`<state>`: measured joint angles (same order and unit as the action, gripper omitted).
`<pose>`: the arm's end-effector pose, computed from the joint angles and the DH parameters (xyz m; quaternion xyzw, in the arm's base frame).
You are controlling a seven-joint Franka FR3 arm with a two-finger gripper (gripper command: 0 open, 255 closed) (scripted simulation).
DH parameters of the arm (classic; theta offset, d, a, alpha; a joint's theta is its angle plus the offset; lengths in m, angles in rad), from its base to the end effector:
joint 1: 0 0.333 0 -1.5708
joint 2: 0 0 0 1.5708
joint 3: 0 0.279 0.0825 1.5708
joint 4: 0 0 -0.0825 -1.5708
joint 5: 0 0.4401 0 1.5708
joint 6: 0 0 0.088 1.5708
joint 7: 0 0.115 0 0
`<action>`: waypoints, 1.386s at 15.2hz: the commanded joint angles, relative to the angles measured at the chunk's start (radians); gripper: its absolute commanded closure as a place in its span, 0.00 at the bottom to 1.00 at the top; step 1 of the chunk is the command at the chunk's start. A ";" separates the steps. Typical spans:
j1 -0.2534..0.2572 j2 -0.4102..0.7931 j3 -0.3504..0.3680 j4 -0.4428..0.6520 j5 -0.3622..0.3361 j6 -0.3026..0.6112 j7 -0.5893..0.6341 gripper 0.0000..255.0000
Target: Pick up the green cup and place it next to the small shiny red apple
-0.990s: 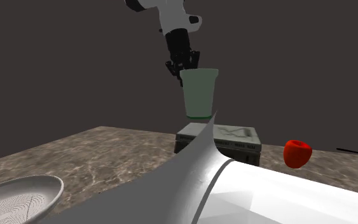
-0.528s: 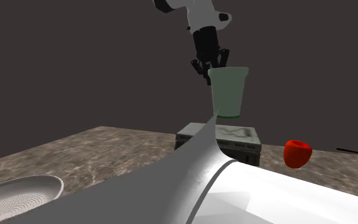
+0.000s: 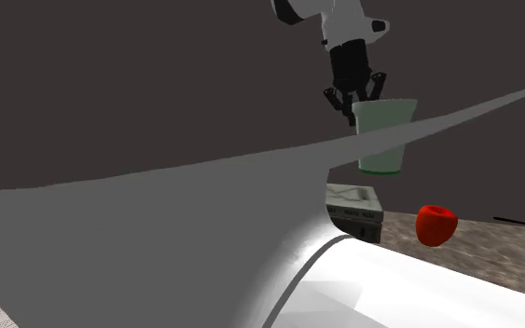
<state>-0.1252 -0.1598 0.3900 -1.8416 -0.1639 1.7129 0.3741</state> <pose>0.5593 0.1447 0.5378 0.9927 -0.0454 0.0435 0.1028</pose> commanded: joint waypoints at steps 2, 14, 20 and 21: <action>-0.030 0.030 -0.037 0.030 -0.015 0.011 -0.064 1.00; -0.106 0.169 -0.118 0.122 -0.057 0.081 -0.201 1.00; -0.108 0.168 -0.119 0.041 -0.062 0.160 -0.186 1.00; -0.108 0.168 -0.120 0.028 -0.063 0.173 -0.183 1.00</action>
<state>-0.2321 0.0098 0.2712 -1.7992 -0.2259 1.8713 0.1895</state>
